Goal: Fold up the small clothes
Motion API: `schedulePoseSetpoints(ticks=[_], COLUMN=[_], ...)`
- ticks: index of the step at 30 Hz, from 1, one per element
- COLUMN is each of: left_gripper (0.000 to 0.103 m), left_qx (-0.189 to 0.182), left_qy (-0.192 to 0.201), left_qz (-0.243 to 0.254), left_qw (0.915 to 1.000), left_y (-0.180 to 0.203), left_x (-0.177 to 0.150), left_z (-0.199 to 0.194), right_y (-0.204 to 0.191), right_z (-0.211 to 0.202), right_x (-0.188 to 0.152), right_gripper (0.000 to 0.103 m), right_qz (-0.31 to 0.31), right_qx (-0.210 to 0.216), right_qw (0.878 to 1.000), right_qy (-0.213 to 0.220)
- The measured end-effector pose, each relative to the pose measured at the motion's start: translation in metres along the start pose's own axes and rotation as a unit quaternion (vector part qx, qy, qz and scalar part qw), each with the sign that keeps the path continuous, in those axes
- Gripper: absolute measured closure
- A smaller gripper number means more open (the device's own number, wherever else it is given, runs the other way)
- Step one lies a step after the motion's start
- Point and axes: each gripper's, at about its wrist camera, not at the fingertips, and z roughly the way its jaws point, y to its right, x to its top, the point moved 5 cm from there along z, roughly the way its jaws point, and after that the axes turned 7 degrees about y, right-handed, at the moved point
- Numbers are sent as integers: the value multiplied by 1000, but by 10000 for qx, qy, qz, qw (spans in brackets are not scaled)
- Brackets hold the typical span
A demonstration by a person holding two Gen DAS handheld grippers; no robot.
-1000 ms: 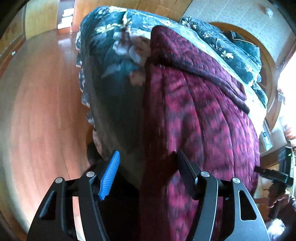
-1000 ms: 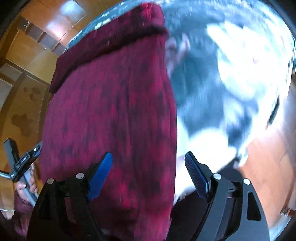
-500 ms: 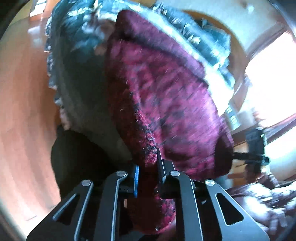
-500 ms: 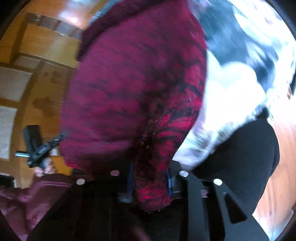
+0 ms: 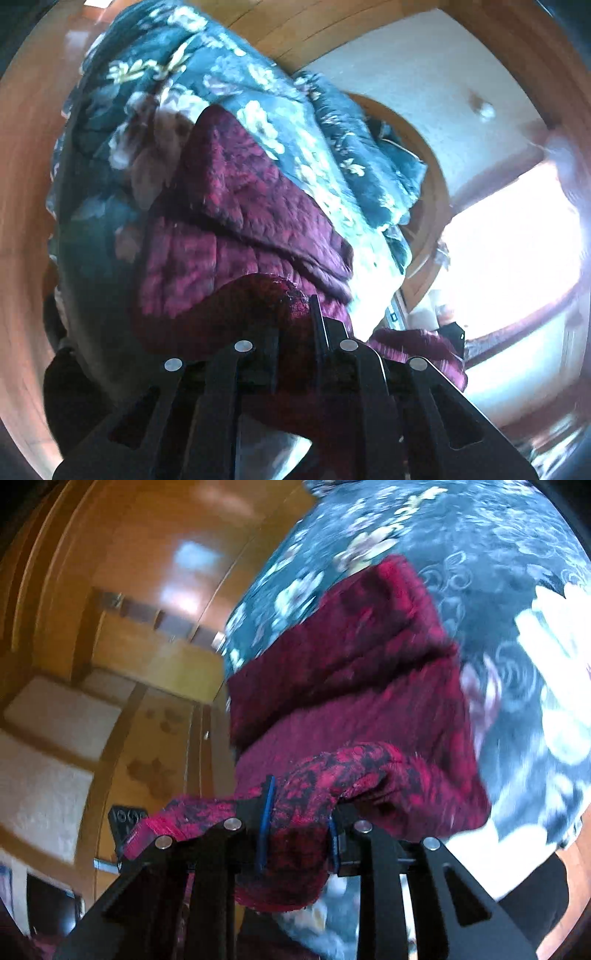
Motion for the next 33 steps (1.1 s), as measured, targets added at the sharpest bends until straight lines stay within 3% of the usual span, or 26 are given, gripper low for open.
schedulePoseSetpoints(ticks=[1,5,8,9,10,14,17,20,23,25,27,29,31,33], left_gripper=[89,60,38,33,33,33,33,33,33,34,68,82,86,87], left_qx=[29,40,33,200,441,1103,1502,1442,1304,1280,1058,1146,1091,999], left_qy=[-9,-8,254,418,564,648,429,103,53,78,-125,-218,-180,-117], left_qz=[-124,-860,-1165,-1092,-955,-9,912,1312,1462,1386,1101,1104,1008,848], left_qw=[9999,9963,9929,9929,9929,9918,9835,9808,9806,9820,9882,9870,9887,9913], left_y=[-1,-18,-29,-32,-35,-46,-47,-48,-44,-47,-50,-52,-51,-50], left_x=[8,39,54,57,60,48,24,2,-4,0,1,-3,-10,-15], left_z=[7,29,18,11,3,-17,-15,-1,14,24,33,33,22,10], right_y=[4,20,29,28,24,2,1,14,32,44,52,53,51,48], right_z=[7,22,27,23,16,-11,-22,-20,-12,-3,4,7,0,-9], right_x=[5,30,42,44,45,38,22,-7,-29,-34,-39,-39,-37,-38], right_gripper=[81,75,47,28,20,16,16,21,35,49,58,72,84,88], right_qz=[105,473,1000,1038,969,171,-406,-990,-1250,-1219,-1234,-1271,-1190,-1162], right_qx=[-27,-171,135,268,337,152,-259,-854,-1312,-1442,-1518,-1644,-1661,-1598], right_qw=[9999,9987,9949,9942,9945,9992,9984,9914,9834,9820,9804,9778,9787,9801], right_qy=[8,16,62,114,194,320,307,89,-62,-110,-243,-273,-218,-169])
